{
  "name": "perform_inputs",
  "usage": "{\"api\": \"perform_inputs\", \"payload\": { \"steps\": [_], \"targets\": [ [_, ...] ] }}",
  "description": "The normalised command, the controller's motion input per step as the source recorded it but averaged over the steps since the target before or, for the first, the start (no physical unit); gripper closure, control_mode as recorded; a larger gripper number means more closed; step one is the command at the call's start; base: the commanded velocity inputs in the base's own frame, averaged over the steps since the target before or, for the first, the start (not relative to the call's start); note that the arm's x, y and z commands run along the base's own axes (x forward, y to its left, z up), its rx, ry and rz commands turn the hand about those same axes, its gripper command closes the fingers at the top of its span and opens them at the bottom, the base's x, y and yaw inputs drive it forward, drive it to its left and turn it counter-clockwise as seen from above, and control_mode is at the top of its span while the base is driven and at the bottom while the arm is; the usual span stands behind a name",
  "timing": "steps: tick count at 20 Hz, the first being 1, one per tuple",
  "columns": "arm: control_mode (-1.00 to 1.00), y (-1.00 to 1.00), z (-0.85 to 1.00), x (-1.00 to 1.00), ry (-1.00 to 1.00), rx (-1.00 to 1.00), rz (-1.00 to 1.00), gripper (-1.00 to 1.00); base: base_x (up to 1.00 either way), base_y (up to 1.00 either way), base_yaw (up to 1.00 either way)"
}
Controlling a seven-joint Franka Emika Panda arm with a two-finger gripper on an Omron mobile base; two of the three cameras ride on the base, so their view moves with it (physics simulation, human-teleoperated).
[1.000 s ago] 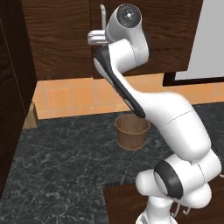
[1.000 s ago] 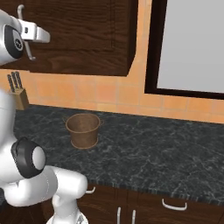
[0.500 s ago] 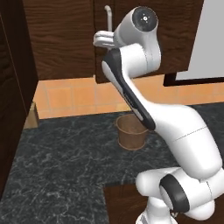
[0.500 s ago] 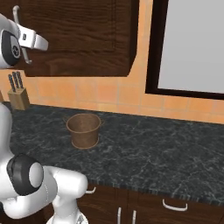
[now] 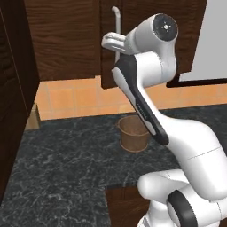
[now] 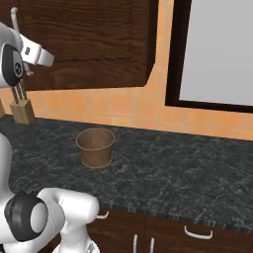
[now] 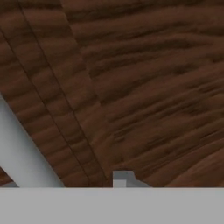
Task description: Open the cabinet, pick up the bread from the cabinet and place it in the basket. Then move the basket to the dining counter.
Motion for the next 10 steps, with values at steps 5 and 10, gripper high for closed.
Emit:
{"api": "perform_inputs", "payload": {
  "steps": [5,10],
  "targets": [
    [-1.0,-1.0,0.0,-0.11,0.04,0.05,0.0,1.0,0.0,0.0,0.0],
    [-1.0,-1.0,-0.15,-0.19,0.01,0.0,0.05,1.0,0.0,0.0,0.0]
  ]
}}
